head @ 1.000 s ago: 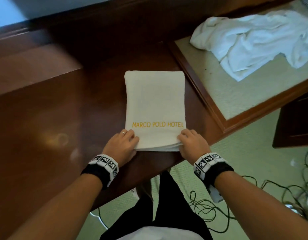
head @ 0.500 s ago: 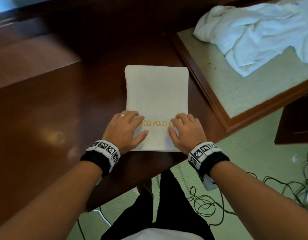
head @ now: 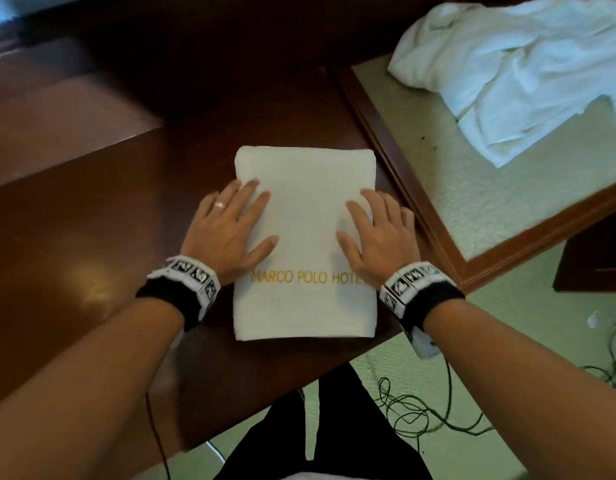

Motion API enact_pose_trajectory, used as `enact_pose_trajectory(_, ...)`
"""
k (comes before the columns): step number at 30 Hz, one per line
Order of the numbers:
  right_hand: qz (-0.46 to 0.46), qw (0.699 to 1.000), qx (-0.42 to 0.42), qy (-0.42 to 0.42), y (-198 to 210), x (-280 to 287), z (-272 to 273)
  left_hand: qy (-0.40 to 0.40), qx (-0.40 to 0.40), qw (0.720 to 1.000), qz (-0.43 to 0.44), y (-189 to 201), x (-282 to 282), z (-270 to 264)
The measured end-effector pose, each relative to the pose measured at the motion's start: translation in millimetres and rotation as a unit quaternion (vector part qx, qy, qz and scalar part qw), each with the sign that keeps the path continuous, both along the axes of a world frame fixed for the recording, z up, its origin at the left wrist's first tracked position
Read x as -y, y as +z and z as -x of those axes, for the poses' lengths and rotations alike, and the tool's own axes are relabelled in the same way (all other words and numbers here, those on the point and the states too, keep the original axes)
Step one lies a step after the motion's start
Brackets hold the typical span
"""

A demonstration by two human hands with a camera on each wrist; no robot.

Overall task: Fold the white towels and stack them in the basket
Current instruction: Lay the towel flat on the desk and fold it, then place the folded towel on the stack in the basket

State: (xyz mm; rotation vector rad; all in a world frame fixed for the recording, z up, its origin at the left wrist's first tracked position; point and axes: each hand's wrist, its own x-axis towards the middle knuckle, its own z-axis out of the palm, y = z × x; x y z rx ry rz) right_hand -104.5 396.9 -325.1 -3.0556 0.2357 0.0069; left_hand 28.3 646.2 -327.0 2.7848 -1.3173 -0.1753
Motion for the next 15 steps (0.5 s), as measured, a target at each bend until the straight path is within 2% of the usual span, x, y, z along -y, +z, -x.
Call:
enact_pose_trajectory(2,-0.003,0.999,-0.011,0.038,3,-5,-36,-0.016,0.001,0.998,-0.057,1,25,-21)
enact_pose_trajectory(4,0.010,0.994,-0.085,0.061,-2,-3,-59,-0.023,-0.005,0.992,-0.120,-5,38,-39)
enact_pose_trajectory(7,0.006,0.981,-0.192,0.030,-17,22,-63,0.003,-0.042,0.985,-0.166,-18,36,-50)
enact_pose_trajectory(10,0.002,0.979,-0.203,-0.024,-16,32,-53,0.042,-0.065,0.985,-0.156,-20,33,-44)
enact_pose_trajectory(15,-0.029,0.976,-0.170,-0.135,-6,7,-11,0.196,-0.122,0.966,-0.111,-10,20,1)
